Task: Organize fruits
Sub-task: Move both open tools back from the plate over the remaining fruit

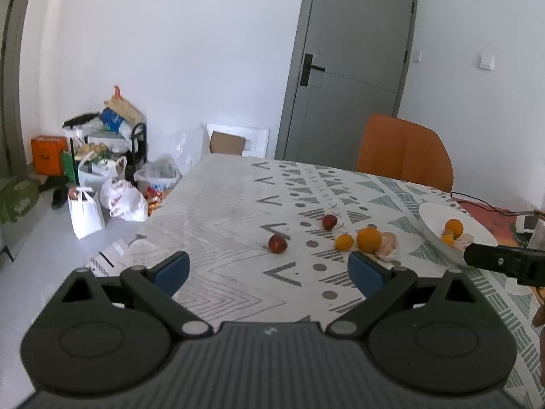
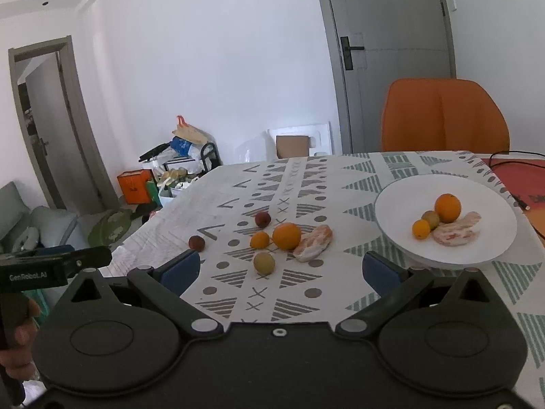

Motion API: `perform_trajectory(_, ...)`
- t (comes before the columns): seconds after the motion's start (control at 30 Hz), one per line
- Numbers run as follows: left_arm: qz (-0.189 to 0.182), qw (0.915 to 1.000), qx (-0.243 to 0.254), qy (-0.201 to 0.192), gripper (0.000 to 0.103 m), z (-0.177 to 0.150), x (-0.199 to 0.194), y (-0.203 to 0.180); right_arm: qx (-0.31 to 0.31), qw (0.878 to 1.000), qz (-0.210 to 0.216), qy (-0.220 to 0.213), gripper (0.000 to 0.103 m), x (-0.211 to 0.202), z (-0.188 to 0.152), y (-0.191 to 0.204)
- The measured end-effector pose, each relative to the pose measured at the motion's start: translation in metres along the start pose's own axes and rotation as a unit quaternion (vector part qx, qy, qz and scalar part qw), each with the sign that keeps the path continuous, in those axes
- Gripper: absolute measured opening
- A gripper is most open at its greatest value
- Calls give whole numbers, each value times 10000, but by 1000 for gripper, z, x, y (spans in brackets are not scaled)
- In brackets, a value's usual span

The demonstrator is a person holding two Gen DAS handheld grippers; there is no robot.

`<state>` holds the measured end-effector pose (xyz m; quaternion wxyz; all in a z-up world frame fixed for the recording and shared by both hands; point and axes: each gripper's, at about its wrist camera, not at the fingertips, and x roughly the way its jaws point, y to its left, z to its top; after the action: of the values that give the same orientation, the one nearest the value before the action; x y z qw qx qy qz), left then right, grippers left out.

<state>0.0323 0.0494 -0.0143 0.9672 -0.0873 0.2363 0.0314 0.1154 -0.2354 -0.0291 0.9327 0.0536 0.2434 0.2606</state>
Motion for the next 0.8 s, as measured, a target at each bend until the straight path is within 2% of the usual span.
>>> perform_trajectory(0.2, -8, 10000, -72, -4, 98, 4, 12, 13, 83, 9998, 138, 102, 103, 14, 1, 1)
perform_trajectory(0.6, -11, 9996, -254, 150, 96, 8, 58, 19, 534, 9981, -58, 309, 103, 47, -5, -27)
perform_trajectory(0.8, -84, 9995, -182, 232, 92, 14, 80, 13, 458, 9985, -145, 256, 101, 56, -4, -35)
